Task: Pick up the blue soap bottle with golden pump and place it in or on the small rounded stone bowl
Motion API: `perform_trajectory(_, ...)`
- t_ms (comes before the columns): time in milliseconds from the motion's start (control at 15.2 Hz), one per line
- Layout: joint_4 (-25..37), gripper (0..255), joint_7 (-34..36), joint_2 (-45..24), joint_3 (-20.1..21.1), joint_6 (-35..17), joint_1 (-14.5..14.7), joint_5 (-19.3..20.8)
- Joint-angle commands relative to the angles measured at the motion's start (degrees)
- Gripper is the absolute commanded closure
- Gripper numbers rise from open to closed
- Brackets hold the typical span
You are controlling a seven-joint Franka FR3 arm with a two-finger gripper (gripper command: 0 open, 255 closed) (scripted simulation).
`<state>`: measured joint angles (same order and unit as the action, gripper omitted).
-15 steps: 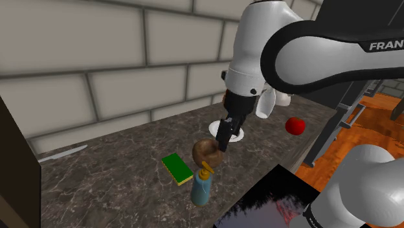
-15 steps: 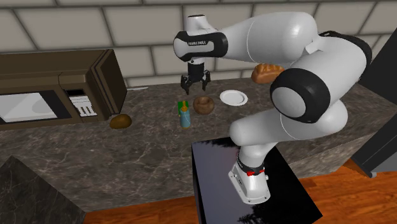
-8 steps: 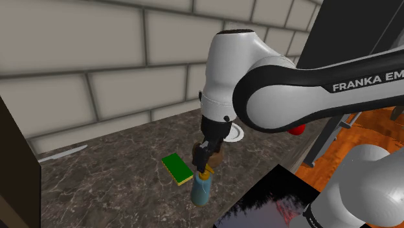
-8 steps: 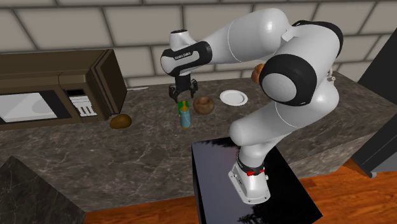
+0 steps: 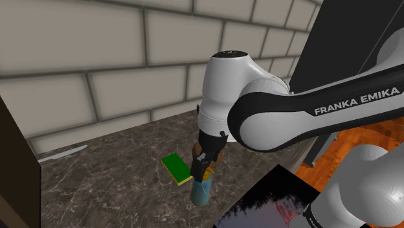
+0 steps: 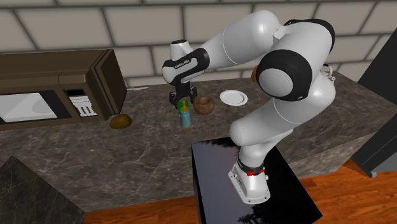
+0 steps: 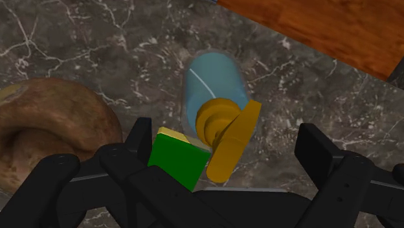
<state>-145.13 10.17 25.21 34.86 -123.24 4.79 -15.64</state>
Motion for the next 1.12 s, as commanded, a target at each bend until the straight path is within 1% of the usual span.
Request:
perform_trajectory(0,-0.2,0,0.1,-0.1,0.1,-0.3,0.0,0.0)
perform_trajectory(330,-0.2,0,0.1,-0.1,0.1,-0.3,0.0,0.0)
perform_trajectory(396,-0.2,255,0.1,-0.1,0.1,-0.3,0.0,0.0)
perform_trajectory(990,-0.2,255,0.1,-0.1,0.1,-0.3,0.0,0.0)
perform_trajectory(1056,0.3,255,0.0,0.3,-0.2,0.6,0.1,0.0)
